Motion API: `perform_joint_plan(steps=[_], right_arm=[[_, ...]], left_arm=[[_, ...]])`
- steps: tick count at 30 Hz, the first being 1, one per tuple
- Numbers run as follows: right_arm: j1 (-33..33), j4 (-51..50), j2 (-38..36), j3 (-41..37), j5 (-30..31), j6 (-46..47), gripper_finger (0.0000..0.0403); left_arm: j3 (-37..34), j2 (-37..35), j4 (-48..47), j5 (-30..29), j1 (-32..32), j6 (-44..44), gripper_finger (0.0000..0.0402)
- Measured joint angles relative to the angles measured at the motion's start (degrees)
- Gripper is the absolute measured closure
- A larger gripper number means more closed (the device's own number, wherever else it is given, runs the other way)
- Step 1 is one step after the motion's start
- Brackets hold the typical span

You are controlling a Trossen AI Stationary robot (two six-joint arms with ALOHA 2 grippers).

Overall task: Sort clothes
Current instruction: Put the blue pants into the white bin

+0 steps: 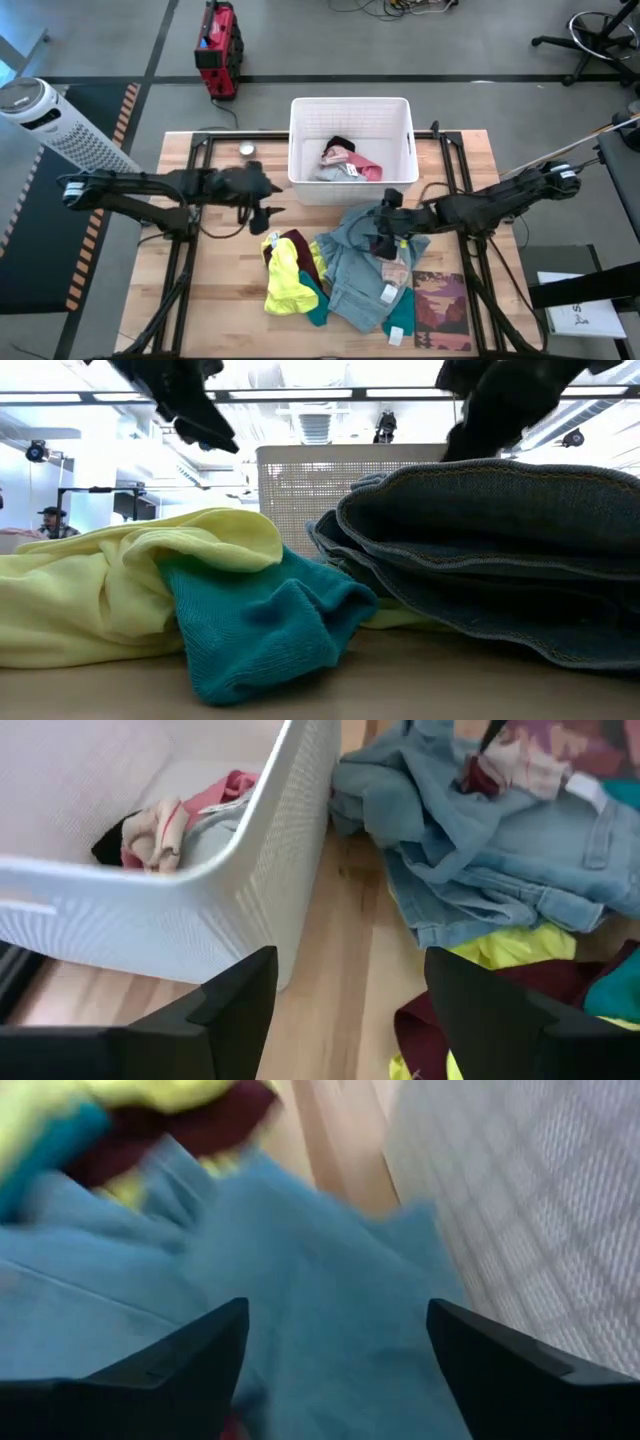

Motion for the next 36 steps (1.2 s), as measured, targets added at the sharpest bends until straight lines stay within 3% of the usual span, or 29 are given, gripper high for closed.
perform_joint_plan(steps=[8, 12, 22, 26, 33, 36], right_arm=[[-5.5, -10.7, 11.7, 8.2, 0.1, -1.3, 0.0092], [-7.5, -13.2, 17.8, 11.2, -3.6, -2.4, 0.0091], [-8.0, -13.0, 27.2, 13.3, -9.2, -2.9, 0.0105], [-8.0, -12.9, 27.5, 13.4, -8.5, -2.9, 0.0166], [-7.9, -12.4, 27.6, 13.2, -5.5, -5.6, 0.0357], [-7.4, -13.0, 26.8, 13.8, -5.1, -6.6, 0.0359]], left_arm=[[-9.2, -6.8, 7.2, 0.0, 0.0, -3.8, 0.0154], [-11.7, -7.4, 9.2, 0.0, 0.0, -4.2, 0.016], [-13.1, -7.0, 10.3, 0.0, -0.2, -4.3, 0.0175], [-13.1, -7.3, 11.9, 0.0, -0.2, -4.2, 0.0178], [-13.1, -7.2, 12.8, 0.0, -0.2, -3.8, 0.0187], [-13.1, -7.1, 13.6, 0.0, -0.2, -4.5, 0.0194]])
